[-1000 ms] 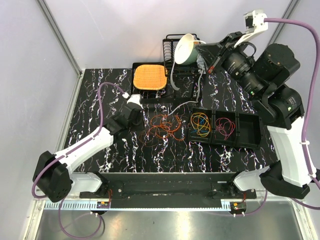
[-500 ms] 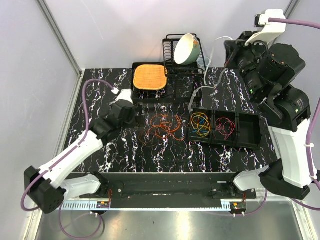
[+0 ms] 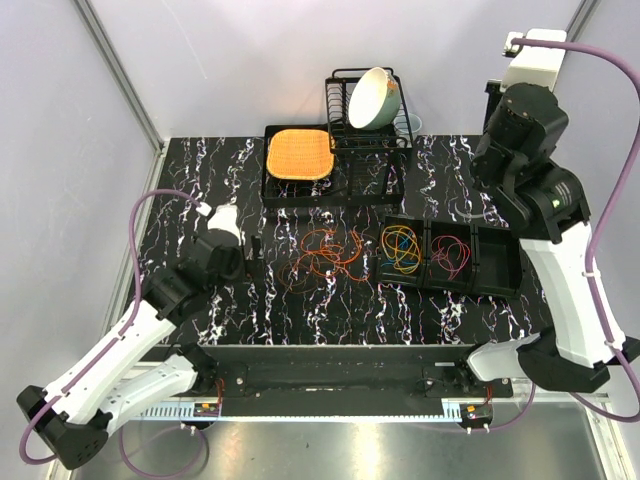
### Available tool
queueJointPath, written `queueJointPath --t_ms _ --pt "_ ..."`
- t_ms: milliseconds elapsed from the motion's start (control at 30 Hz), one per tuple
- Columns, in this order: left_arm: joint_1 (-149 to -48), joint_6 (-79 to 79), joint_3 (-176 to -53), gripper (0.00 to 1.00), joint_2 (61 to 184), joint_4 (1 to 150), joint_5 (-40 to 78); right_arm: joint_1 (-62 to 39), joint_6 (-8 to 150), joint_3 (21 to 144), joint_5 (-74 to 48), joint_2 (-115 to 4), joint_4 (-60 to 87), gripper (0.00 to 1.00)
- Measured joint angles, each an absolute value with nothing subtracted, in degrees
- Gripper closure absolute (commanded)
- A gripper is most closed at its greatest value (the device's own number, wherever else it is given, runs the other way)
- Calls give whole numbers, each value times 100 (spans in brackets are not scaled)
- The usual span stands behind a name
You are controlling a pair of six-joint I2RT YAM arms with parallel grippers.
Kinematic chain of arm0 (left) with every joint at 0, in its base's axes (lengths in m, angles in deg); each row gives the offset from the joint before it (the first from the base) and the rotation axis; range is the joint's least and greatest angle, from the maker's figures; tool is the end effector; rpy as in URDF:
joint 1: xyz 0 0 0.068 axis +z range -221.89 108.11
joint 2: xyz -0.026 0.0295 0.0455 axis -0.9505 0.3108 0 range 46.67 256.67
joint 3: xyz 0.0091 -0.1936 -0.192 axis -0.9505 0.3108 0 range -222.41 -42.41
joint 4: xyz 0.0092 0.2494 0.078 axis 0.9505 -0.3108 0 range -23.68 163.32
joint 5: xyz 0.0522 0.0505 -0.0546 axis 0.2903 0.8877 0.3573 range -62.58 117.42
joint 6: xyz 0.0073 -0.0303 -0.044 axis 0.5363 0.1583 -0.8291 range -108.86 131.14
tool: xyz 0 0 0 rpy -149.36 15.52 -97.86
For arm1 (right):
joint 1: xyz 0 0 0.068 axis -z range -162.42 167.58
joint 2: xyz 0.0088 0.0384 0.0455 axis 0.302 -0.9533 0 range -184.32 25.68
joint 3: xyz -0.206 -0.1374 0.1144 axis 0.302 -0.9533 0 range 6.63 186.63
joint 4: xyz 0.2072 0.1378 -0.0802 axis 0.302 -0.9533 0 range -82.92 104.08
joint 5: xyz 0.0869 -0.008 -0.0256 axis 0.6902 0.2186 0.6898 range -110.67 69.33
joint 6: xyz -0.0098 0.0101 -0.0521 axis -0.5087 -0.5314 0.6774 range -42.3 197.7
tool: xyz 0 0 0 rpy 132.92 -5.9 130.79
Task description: Untangle the cables
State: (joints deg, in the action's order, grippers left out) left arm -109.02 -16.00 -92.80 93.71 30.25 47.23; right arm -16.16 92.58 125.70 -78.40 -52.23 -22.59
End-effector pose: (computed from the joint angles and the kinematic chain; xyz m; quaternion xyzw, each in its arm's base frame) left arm 0.1379 -0.0893 0.3122 0.0049 0.8948 -0.0907 0.4372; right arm 0.1850 0.0874 0.5854 0.0784 0.6877 -0.2179 0.6881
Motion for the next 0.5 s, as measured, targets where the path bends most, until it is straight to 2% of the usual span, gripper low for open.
queueJointPath --t_ms 200,500 --pt "-10939 -1583 -9114 1 9258 2842 4730 -816 9439 12008 -8367 -5216 -2040 100" --pt "-11243 -1567 -9114 1 9391 2837 4802 -444 9393 11536 -8470 -4998 -2001 100"
